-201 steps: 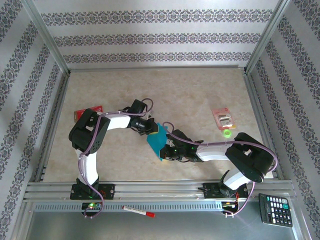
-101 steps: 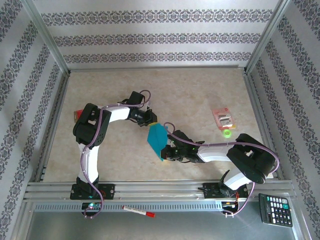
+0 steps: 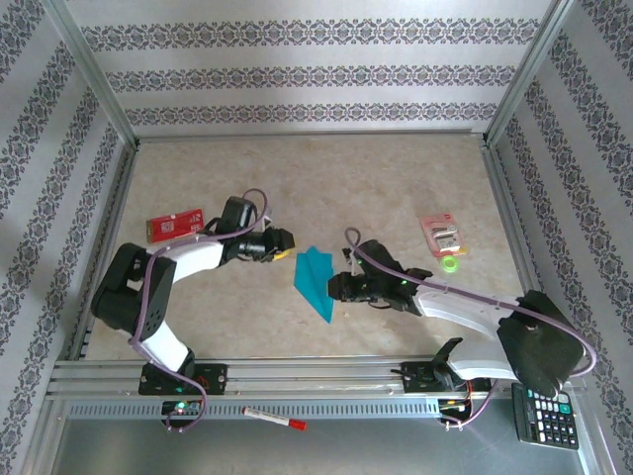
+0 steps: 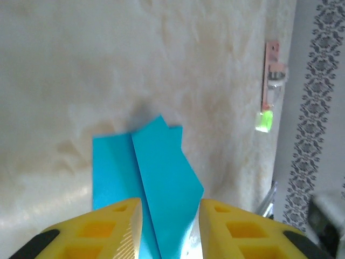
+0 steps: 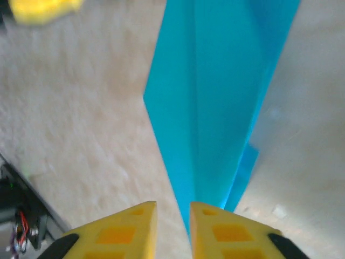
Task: Fold a paper plane with a square sheet of paper (pick it up from the middle)
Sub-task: Fourth fold the wing at the center of the table, then turn over the paper at the center of the table.
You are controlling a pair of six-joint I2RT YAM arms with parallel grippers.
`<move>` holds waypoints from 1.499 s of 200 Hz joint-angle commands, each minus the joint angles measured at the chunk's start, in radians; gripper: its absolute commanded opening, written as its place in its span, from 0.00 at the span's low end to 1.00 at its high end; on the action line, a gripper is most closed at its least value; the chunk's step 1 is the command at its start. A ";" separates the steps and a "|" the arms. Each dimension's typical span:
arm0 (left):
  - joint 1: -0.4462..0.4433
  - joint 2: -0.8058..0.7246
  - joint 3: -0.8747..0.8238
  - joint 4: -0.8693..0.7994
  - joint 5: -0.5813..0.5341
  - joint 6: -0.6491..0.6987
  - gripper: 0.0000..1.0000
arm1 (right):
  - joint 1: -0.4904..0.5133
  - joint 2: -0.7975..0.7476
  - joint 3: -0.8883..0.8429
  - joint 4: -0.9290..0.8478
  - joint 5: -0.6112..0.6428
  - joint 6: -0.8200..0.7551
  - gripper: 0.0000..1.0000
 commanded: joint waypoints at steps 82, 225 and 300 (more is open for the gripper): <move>-0.078 0.035 -0.096 0.158 0.053 -0.093 0.35 | -0.027 0.232 0.088 0.126 0.080 -0.009 0.37; -0.043 -0.021 -0.051 0.063 0.017 -0.059 0.36 | -0.109 0.214 0.166 0.032 0.061 -0.121 0.00; 0.099 -0.144 -0.017 -0.128 -0.050 0.046 0.46 | -0.097 -0.040 0.482 -0.726 0.781 -0.398 0.00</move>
